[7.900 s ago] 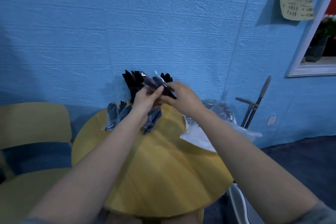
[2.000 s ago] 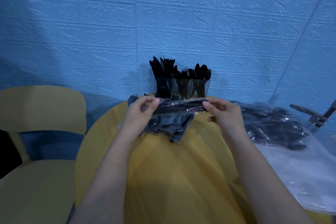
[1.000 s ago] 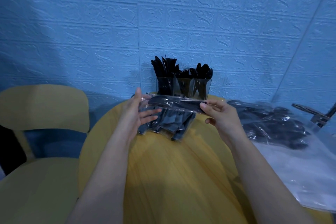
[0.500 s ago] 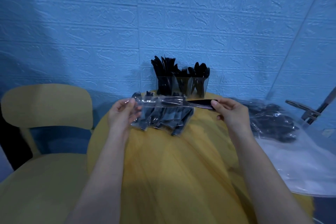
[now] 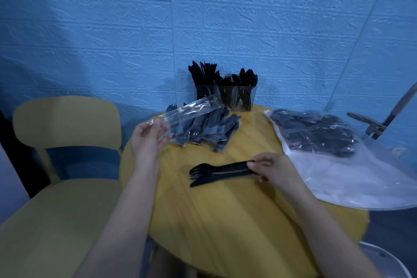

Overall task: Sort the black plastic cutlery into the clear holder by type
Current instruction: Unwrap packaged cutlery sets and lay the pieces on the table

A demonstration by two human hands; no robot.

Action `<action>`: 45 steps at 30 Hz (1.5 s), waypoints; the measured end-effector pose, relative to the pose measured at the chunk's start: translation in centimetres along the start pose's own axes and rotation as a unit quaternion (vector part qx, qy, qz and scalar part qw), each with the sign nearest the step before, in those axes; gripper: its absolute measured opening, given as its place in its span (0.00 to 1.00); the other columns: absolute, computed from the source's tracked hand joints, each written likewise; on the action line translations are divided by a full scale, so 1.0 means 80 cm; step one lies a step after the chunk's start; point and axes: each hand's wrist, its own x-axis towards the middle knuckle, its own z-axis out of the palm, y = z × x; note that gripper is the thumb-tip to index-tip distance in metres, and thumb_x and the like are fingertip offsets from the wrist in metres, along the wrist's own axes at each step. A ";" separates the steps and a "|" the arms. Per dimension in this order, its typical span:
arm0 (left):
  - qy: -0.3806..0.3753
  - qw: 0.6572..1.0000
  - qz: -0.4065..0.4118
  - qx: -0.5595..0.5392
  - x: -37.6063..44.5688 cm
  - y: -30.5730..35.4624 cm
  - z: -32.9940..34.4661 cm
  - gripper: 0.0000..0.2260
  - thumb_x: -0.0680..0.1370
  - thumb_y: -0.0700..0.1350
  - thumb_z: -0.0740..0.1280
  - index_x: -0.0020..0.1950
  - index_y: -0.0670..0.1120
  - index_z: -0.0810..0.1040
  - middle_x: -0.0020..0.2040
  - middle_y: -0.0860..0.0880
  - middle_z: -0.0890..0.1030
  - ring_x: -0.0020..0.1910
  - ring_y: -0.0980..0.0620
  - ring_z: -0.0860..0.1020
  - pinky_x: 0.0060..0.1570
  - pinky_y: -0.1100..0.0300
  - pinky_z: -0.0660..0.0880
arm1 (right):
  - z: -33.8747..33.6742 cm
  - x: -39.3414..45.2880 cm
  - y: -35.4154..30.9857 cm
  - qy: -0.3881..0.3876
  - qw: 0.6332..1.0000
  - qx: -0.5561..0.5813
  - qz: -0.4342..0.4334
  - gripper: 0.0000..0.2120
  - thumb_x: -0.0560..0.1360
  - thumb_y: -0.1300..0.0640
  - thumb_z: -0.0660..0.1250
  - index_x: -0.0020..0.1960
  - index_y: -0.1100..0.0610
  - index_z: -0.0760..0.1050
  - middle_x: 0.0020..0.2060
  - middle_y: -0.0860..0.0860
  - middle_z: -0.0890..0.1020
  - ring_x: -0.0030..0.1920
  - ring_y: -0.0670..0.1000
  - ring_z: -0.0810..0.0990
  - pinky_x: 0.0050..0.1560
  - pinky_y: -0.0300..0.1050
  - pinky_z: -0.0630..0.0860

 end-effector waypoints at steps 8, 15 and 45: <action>-0.073 0.994 -0.050 0.064 -0.036 -0.019 0.030 0.04 0.78 0.36 0.65 0.48 0.44 0.74 0.50 0.42 0.80 0.44 0.51 0.82 0.39 0.63 0.80 | 0.005 -0.013 -0.008 -0.014 0.964 -0.264 -0.032 0.07 0.73 0.47 0.71 0.47 0.49 0.79 0.44 0.45 0.81 0.48 0.46 0.78 0.44 0.39 0.72; -0.161 0.982 -0.062 0.079 -0.056 -0.034 0.074 0.09 0.77 0.36 0.66 0.52 0.47 0.73 0.53 0.42 0.79 0.49 0.47 0.83 0.46 0.59 0.79 | 0.027 0.008 -0.033 0.055 0.993 -0.015 -0.102 0.05 0.76 0.47 0.66 0.49 0.48 0.76 0.44 0.46 0.83 0.47 0.46 0.81 0.48 0.41 0.77; -0.250 0.625 0.210 0.709 0.033 -0.065 0.080 0.23 0.75 0.58 0.66 0.69 0.55 0.71 0.65 0.52 0.75 0.66 0.53 0.67 0.65 0.55 0.60 | 0.012 0.148 -0.012 0.221 0.913 -0.299 -0.166 0.12 0.78 0.63 0.59 0.58 0.65 0.77 0.54 0.60 0.79 0.55 0.59 0.76 0.55 0.48 0.71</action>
